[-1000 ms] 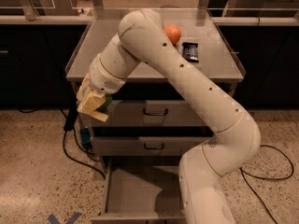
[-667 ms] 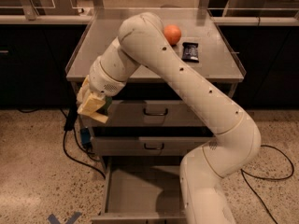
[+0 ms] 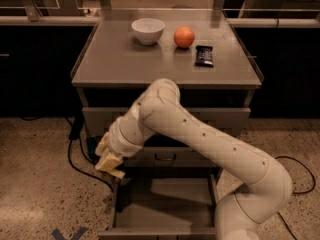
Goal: Place sponge into bottom drawer
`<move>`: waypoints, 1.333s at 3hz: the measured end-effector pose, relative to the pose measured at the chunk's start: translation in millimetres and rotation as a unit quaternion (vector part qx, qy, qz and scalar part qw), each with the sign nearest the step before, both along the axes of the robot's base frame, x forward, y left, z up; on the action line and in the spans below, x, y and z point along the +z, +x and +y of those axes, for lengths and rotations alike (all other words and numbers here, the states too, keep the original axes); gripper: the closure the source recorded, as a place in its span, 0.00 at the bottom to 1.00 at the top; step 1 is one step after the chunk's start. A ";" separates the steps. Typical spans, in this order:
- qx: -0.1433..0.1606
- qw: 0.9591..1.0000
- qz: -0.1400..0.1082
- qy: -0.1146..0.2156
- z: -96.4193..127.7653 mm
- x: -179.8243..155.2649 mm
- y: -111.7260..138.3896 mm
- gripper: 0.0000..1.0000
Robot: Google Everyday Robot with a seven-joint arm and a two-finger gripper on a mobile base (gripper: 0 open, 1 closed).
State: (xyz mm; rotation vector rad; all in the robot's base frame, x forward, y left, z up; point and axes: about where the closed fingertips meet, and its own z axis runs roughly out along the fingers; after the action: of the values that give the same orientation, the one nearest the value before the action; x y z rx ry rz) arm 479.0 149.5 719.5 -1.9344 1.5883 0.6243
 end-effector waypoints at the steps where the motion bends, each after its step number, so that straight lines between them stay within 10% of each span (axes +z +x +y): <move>1: -0.002 1.000 0.005 0.001 -3.5 -58.3 -36.5 1.00; 3: -0.024 0.999 0.007 -0.026 -8.7 -106.8 -40.6 1.00; 4: -0.083 0.991 -0.003 -0.104 -27.1 -183.9 -45.6 1.00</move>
Offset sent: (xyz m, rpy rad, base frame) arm -0.0278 -0.0035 -0.0442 0.0033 0.0040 -0.0069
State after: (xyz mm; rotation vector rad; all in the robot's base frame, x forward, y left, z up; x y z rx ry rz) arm 433.5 122.4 535.6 -1.9199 1.8512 0.3979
